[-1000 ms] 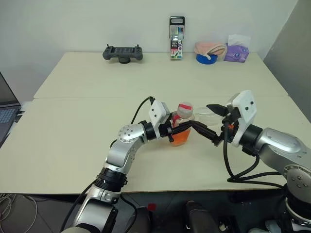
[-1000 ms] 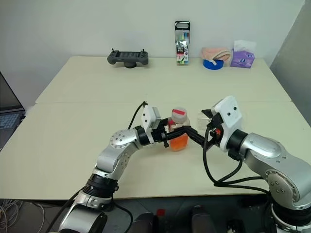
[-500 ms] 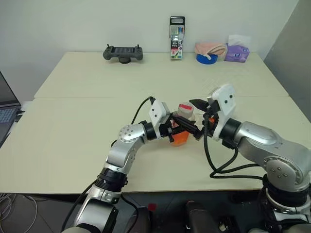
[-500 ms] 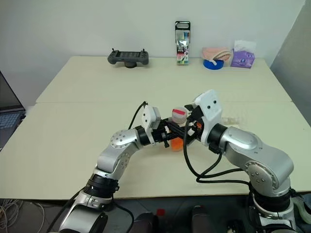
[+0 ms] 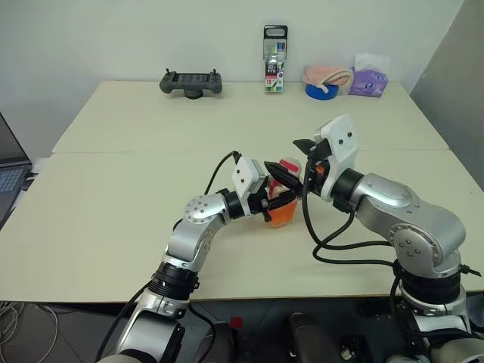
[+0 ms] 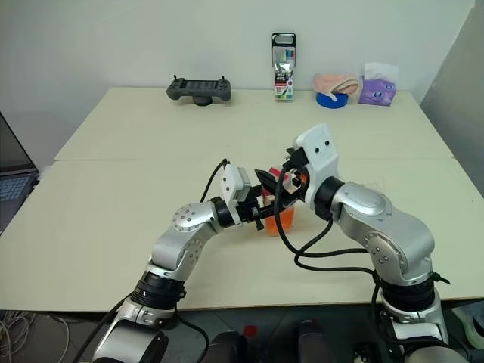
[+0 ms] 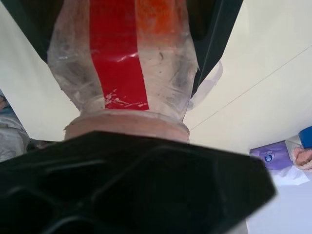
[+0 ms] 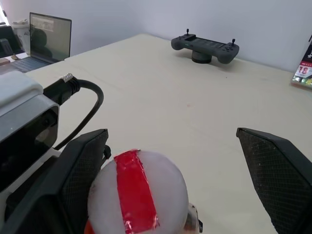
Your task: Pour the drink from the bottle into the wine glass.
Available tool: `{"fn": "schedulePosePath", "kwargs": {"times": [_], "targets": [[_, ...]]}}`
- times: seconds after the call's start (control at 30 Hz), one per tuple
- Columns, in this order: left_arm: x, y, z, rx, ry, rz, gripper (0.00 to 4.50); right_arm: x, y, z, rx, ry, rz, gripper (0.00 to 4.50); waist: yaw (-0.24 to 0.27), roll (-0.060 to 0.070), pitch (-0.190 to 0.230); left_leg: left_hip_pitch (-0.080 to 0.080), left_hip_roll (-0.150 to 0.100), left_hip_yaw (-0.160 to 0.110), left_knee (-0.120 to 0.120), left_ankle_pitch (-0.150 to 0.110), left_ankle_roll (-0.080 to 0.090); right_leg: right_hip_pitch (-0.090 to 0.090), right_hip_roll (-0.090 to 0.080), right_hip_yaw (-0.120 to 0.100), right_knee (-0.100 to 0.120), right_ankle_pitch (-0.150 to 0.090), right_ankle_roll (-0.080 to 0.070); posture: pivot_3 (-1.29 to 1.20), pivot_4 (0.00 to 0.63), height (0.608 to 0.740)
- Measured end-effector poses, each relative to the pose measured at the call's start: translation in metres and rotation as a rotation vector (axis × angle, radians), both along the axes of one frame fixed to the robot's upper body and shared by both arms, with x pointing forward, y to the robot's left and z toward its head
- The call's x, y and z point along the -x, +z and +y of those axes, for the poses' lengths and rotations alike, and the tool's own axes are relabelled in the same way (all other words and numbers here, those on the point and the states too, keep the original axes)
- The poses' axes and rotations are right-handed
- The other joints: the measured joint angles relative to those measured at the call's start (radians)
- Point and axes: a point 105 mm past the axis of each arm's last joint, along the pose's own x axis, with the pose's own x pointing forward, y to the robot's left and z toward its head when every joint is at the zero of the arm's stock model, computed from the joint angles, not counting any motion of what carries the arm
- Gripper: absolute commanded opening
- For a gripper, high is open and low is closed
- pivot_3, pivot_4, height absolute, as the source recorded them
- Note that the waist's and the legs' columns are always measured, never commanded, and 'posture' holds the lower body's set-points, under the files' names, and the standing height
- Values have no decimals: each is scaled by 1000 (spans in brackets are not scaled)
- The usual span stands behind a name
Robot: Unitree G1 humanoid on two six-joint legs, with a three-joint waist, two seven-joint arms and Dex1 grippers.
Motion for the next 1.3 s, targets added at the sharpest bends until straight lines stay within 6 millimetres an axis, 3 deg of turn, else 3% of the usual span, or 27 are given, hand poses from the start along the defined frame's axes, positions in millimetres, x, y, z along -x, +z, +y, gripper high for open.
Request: {"fn": "schedulePosePath", "kwargs": {"times": [0.47, 1.03, 1.17, 1.3], "targets": [[-1, -1, 2, -5, 11, 2, 1712, 15, -11, -15, 41, 11, 20, 4500, 0, 0, 0, 0, 0, 0, 0, 0, 0, 0, 0, 0, 0, -1, 2, 0, 150, 740], [-1, -1, 1, -4, 7, 1, 1712, 22, -6, -8, -83, 57, 71, 4500, 0, 0, 0, 0, 0, 0, 0, 0, 0, 0, 0, 0, 0, -1, 2, 0, 150, 740], [-1, -1, 1, -4, 9, 1, 1712, 23, -4, -10, -118, 56, 89, 3568, 0, 0, 0, 0, 0, 0, 0, 0, 0, 0, 0, 0, 0, -1, 2, 0, 150, 740], [-1, -1, 2, -4, 11, 1, 1712, 25, -4, -8, -124, 72, 106, 2089, 0, 0, 0, 0, 0, 0, 0, 0, 0, 0, 0, 0, 0, -1, 2, 0, 150, 740]]}}
